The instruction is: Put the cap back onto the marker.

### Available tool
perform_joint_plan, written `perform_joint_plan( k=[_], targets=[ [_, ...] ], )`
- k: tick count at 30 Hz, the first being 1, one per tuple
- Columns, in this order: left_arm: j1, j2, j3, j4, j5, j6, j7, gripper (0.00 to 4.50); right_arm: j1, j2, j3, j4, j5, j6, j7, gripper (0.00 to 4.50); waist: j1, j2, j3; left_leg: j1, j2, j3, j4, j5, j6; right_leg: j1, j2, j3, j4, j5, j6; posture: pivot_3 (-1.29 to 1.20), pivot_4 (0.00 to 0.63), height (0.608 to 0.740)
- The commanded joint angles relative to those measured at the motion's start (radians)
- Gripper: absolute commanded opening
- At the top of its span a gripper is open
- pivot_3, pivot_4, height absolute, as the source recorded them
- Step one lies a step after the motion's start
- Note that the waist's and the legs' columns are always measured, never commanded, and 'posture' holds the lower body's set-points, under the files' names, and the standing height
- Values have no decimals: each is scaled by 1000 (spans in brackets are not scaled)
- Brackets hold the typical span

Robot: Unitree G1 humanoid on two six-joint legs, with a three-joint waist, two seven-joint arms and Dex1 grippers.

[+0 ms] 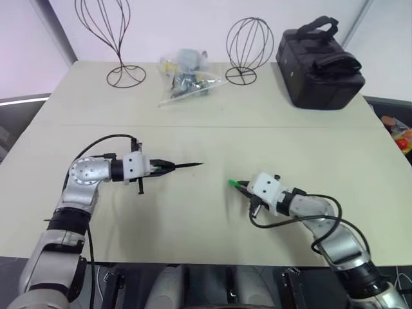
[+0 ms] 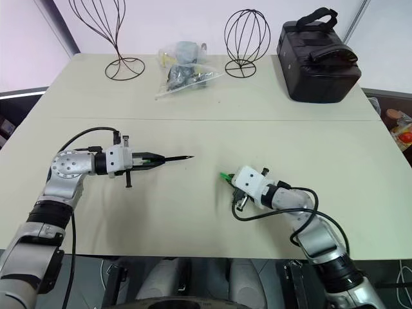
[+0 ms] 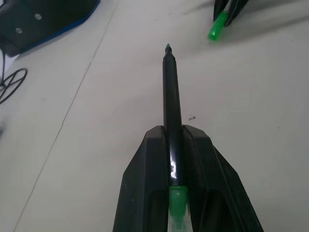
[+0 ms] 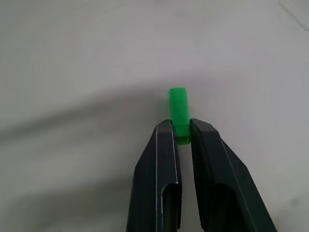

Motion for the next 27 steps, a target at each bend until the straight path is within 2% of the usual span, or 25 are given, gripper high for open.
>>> perform_joint_plan(
  k=[1, 6, 14, 27],
  targets=[
    [-56, -8, -13, 81, 4, -108, -46, 0, 0, -52, -48, -101, -13, -9, 21, 23, -5, 0, 0, 0, 0, 0, 0, 0, 0, 0, 0, 0, 0, 0, 0, 0, 150, 740],
    [-133, -47, -36, 211, -5, -224, -123, 0, -19, -105, -71, -159, -35, -8, 36, 23, -4, 0, 0, 0, 0, 0, 0, 0, 0, 0, 1, 0, 0, 0, 0, 0, 150, 740],
    [-224, -107, -30, 352, -6, -362, -163, 0, -49, -98, -62, -180, -43, 6, 40, 23, -1, -1, 1, 0, 0, 0, 0, 0, 0, 0, 1, 0, 0, 0, 0, 0, 150, 740],
    [-242, -119, -13, 395, -26, -437, -153, 0, -108, -63, -45, -229, -6, 33, 76, 23, -2, -1, 1, 0, 0, 0, 1, 0, 0, 0, 1, 0, 0, 0, 0, 0, 150, 740]
  ],
)
